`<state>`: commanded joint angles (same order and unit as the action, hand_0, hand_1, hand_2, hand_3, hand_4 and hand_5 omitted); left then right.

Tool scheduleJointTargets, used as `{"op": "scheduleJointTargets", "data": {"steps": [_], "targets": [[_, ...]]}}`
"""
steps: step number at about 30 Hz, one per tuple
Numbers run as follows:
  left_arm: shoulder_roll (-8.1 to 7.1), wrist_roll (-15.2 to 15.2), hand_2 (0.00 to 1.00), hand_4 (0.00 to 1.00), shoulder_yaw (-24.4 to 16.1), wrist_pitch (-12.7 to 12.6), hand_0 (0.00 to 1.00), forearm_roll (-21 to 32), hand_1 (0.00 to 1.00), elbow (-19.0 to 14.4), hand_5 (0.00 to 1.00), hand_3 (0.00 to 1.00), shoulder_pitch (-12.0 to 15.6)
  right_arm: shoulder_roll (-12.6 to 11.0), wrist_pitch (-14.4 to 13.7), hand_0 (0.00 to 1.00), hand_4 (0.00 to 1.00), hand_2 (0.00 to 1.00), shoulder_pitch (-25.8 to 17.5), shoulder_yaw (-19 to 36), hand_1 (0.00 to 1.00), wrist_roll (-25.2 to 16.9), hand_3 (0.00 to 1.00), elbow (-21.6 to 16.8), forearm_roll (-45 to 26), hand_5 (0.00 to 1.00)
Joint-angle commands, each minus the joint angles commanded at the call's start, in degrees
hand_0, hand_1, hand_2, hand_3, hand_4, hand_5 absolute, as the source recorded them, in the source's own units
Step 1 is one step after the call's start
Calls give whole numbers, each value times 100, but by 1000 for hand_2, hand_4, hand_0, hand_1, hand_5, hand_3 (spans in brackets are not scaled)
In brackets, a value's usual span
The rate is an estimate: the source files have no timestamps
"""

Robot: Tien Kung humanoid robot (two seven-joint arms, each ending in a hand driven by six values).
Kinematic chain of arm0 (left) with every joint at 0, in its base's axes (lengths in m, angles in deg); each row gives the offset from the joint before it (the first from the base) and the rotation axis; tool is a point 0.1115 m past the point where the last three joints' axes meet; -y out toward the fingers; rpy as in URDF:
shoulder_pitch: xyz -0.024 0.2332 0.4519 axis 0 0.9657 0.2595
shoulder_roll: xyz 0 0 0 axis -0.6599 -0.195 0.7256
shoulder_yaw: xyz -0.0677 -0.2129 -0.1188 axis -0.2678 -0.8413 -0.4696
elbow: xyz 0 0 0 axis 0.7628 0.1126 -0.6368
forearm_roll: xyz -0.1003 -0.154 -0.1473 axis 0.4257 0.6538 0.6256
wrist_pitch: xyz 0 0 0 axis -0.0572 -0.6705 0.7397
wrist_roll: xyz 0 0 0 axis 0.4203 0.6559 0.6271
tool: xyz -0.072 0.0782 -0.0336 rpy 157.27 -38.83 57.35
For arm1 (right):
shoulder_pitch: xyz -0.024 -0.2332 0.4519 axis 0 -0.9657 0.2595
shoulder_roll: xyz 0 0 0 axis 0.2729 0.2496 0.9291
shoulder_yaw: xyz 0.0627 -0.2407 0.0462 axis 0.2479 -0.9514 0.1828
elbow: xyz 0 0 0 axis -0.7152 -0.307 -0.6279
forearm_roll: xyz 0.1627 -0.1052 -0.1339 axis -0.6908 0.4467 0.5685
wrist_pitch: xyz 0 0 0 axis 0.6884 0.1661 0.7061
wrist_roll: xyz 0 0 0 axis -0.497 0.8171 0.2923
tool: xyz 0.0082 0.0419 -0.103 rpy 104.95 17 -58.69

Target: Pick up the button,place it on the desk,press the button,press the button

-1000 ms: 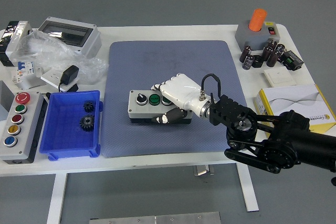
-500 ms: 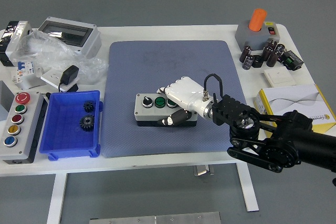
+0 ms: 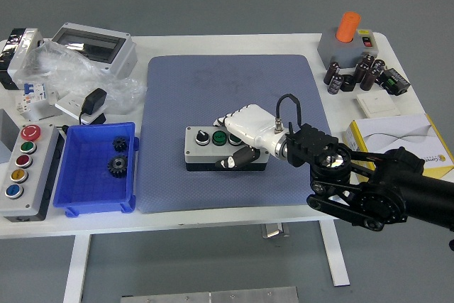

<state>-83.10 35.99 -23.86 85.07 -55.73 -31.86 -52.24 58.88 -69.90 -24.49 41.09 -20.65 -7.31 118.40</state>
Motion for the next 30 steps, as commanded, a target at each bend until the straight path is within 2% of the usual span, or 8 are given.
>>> {"op": "scheduleJointTargets", "data": {"steps": [1, 5, 6, 10, 14, 21, 27, 30], "targets": [[-1, -10, 562, 273, -2, 14, 636, 0, 590, 1, 2, 563, -2, -2, 22, 836, 998, 952, -1, 4, 791, 16, 998, 3, 1, 443], [-1, -27, 562, 273, -29, 79, 636, -25, 590, 3, 2, 563, 1, -27, 107, 836, 998, 952, -3, 24, 791, 67, 998, -13, 1, 443], [0, -27, 556, 206, -42, 103, 618, -37, 583, 3, 2, 561, 3, -38, 125, 893, 998, 991, -1, 31, 840, 77, 998, -33, 3, 539], [2, -28, 556, 206, -79, 189, 618, -72, 583, 3, 2, 561, 5, -93, 223, 893, 998, 991, 4, 74, 840, 112, 998, -164, -19, 539], [5, -43, 555, 171, -101, 290, 608, -90, 579, 2, 2, 562, 5, -240, 495, 921, 998, 998, -12, 224, 868, 196, 998, -486, -36, 539], [16, -24, 552, 112, -238, 383, 597, -191, 577, 4, 2, 559, 28, -912, 1103, 941, 998, 998, -233, 983, 891, 412, 998, -1542, -512, 582], [17, -26, 553, 89, -300, 363, 594, -200, 577, 5, 2, 560, 46, -1598, 1841, 976, 998, 998, -387, 1783, 912, 1251, 998, -2731, -78, 601], [18, -15, 554, 94, -338, 348, 596, -211, 579, 6, 2, 558, 55, -1912, 2317, 951, 959, 998, -382, 2169, 897, 1745, 998, -3308, -318, 564]]}}
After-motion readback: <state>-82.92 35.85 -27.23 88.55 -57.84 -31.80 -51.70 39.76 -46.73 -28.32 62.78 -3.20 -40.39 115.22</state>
